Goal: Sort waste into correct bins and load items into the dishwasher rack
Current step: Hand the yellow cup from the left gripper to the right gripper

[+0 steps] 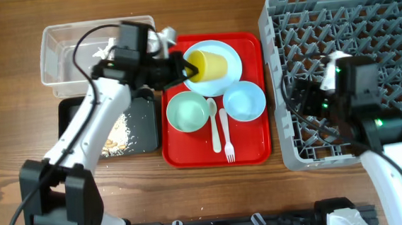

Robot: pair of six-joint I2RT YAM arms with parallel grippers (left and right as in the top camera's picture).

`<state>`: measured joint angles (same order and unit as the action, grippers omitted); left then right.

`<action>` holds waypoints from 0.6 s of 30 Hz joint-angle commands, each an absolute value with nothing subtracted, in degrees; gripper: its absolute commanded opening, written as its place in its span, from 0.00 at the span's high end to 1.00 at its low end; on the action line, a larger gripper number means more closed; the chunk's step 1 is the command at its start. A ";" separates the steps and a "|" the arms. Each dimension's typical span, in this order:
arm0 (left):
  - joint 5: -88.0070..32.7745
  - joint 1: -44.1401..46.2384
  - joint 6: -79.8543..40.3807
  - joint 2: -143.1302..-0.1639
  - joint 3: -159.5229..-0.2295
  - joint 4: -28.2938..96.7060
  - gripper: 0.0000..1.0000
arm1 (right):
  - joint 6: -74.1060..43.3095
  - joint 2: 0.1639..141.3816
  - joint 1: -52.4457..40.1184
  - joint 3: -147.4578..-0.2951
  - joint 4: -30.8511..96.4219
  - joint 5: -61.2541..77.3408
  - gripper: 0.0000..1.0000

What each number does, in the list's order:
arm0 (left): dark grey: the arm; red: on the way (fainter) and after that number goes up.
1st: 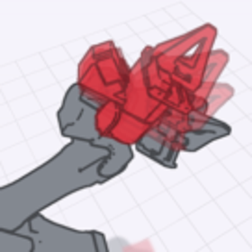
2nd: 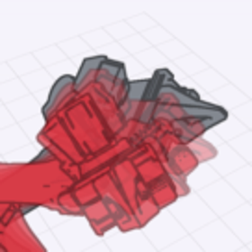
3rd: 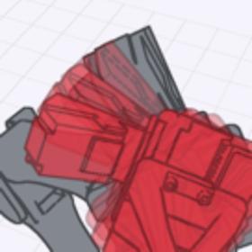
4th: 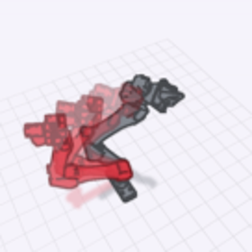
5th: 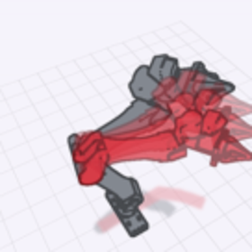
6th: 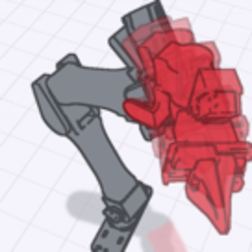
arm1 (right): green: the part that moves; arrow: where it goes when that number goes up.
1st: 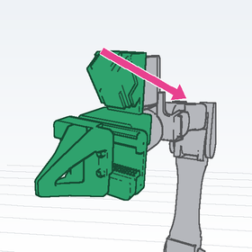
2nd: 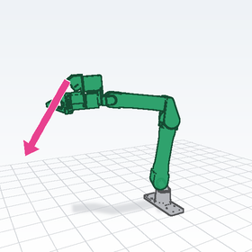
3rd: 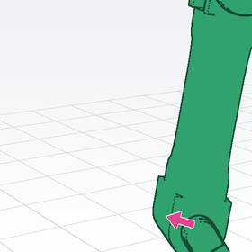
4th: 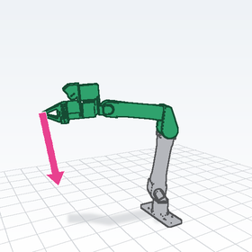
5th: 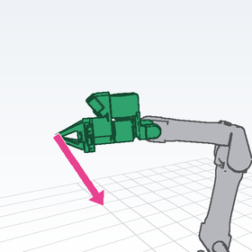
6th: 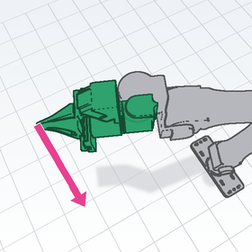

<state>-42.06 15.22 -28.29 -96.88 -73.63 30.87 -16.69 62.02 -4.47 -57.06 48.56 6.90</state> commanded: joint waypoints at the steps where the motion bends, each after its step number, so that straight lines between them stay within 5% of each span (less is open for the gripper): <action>1: -59.70 12.14 -40.95 -101.01 -73.93 30.30 0.96 | -7.55 67.64 -4.64 -58.11 46.87 34.98 0.00; 4: -70.96 12.16 -40.75 -103.46 -73.93 26.46 0.96 | -2.63 73.63 -4.67 -58.06 43.81 50.24 0.00; 9: -73.60 13.08 -40.75 -104.22 -73.93 25.02 0.96 | 2.26 82.78 -4.67 -58.06 34.89 68.66 0.00; 18: -75.61 17.08 -40.73 -104.22 -73.93 24.56 0.96 | -4.60 90.43 -4.67 -58.06 13.13 83.09 0.00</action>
